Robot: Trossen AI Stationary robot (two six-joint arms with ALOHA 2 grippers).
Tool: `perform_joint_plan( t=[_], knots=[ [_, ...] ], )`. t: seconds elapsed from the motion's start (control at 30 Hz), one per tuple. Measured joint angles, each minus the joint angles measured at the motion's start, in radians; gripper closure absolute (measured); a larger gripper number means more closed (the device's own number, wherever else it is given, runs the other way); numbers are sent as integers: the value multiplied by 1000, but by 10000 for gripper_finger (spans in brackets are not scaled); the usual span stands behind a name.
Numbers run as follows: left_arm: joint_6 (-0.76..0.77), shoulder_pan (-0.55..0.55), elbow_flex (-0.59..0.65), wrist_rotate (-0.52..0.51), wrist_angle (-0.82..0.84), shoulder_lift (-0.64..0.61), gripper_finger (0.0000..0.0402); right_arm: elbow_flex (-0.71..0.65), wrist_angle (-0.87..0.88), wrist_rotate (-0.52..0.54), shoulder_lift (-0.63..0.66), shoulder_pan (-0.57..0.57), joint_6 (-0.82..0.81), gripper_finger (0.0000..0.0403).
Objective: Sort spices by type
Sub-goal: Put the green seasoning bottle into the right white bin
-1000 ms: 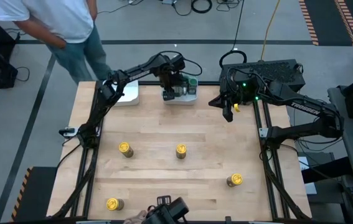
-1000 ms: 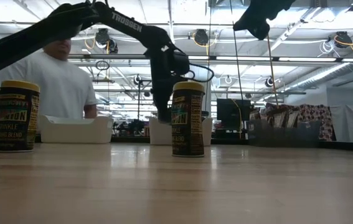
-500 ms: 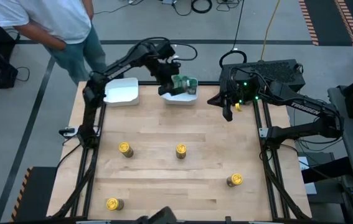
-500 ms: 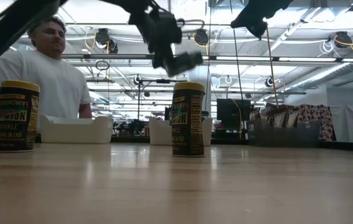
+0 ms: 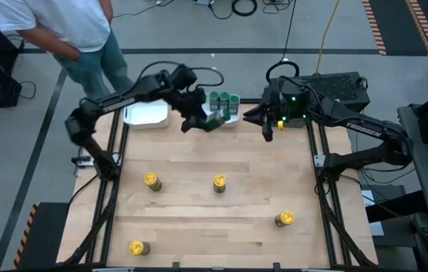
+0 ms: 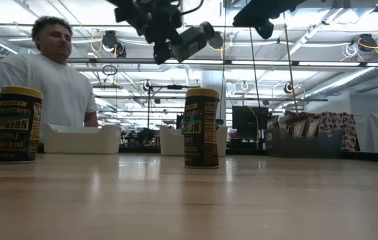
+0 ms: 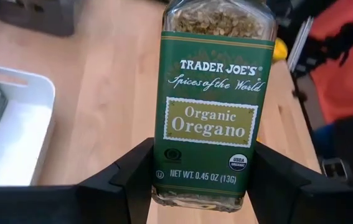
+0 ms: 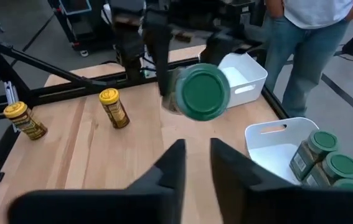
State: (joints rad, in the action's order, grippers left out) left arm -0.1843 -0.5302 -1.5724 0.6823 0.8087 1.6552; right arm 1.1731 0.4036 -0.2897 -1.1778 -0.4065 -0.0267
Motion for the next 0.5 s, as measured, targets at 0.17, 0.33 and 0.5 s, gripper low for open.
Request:
perform_joint_plan(
  t=[0.17,0.33,0.5],
  knots=[
    [193,22,318,-60,-452,-166,195,0,-23,-1,-25,0,-38,244],
    [382,77,539,-172,-919,-237,195,-1,-104,-5,-86,0,-81,120],
    [459,136,614,-304,-1152,-232,195,-1,-232,-54,-146,0,-78,36]
  ],
)
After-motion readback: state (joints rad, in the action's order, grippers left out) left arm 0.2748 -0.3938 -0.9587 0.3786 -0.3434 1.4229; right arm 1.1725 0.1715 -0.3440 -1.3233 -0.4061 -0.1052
